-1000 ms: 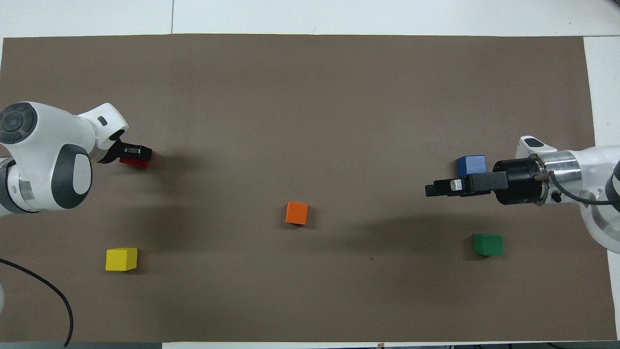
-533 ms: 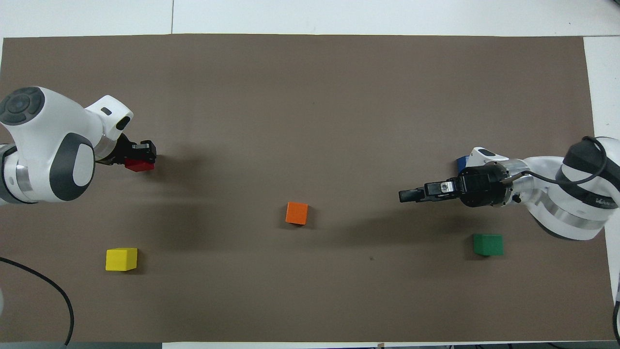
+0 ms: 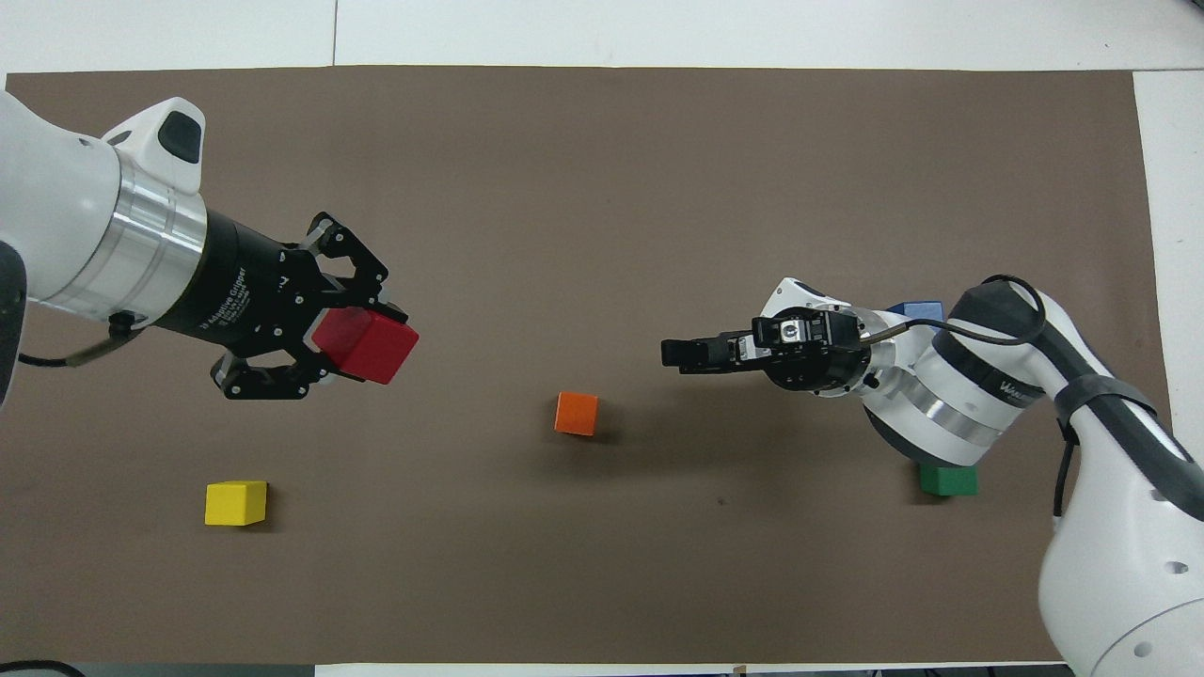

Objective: Transfer red block to right arm and stack on blue block
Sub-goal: 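Carry the red cube toward the right gripper while the right gripper approaches, then close the right gripper on the red cube held by the left gripper, then open the left gripper and withdraw while the right gripper pulls the cube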

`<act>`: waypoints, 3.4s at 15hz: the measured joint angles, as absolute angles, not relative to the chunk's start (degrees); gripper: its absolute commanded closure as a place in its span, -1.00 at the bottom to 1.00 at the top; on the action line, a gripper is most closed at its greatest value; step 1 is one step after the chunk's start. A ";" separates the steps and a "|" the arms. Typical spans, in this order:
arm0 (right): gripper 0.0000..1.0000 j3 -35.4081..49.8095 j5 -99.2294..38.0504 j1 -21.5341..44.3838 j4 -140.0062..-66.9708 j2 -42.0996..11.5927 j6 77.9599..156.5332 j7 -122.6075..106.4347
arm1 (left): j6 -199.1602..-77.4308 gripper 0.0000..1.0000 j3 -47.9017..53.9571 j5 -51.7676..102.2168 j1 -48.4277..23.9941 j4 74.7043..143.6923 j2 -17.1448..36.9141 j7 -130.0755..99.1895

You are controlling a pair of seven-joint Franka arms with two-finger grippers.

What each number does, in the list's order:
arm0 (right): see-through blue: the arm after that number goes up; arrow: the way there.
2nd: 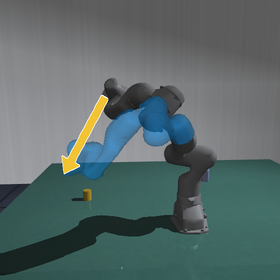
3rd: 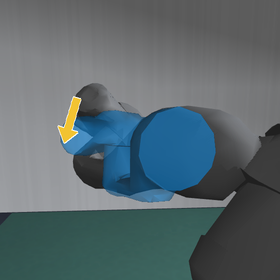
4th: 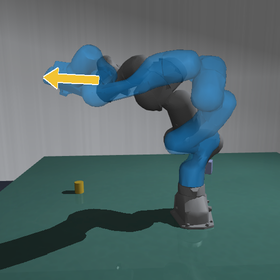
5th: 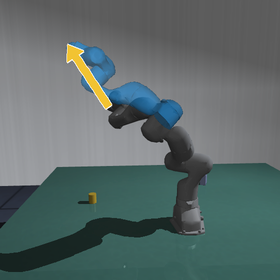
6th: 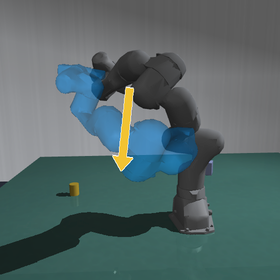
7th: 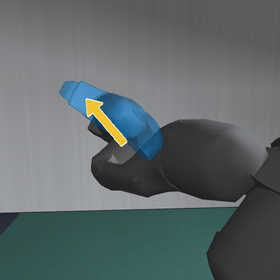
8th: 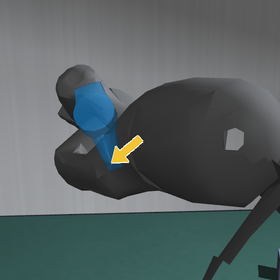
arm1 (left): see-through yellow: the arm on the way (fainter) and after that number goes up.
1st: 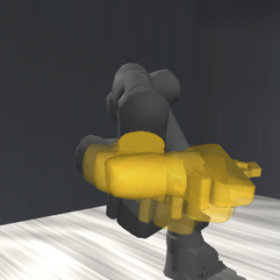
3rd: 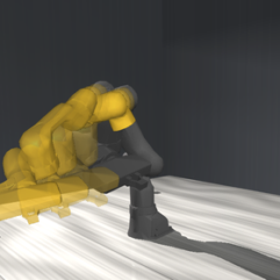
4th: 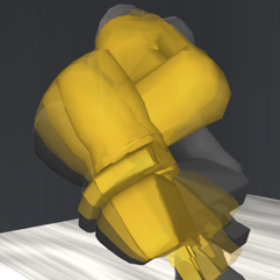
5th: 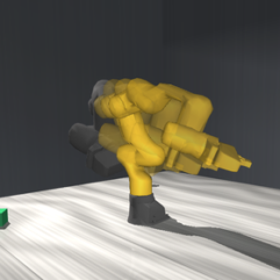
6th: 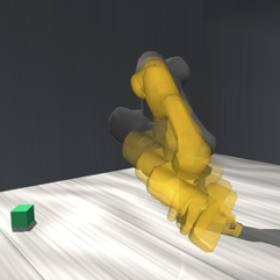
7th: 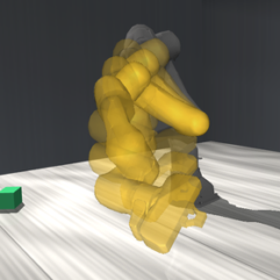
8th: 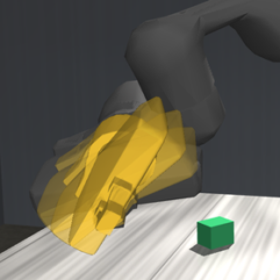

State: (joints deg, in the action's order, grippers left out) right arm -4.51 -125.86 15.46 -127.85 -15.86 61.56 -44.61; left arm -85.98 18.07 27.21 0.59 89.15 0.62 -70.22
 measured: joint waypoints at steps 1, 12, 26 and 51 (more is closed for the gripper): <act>-1.00 -4.50 -127.47 16.40 -127.83 -16.23 60.89 -44.64 | -86.22 1.00 18.93 28.66 -0.30 89.17 0.08 -75.23; -1.00 -4.39 -134.80 22.72 -125.53 -23.80 51.08 -50.60 | -106.44 1.00 24.41 35.03 -7.54 95.78 -1.91 -114.26; -0.67 -1.53 -135.79 25.34 -123.38 -26.71 50.99 -54.38 | -113.72 1.00 24.46 35.05 -9.79 104.05 -5.89 -117.64; 1.00 -2.02 -132.87 22.31 -122.56 -20.21 62.31 -48.15 | -110.01 -1.00 22.57 34.50 9.96 106.47 -7.79 -82.30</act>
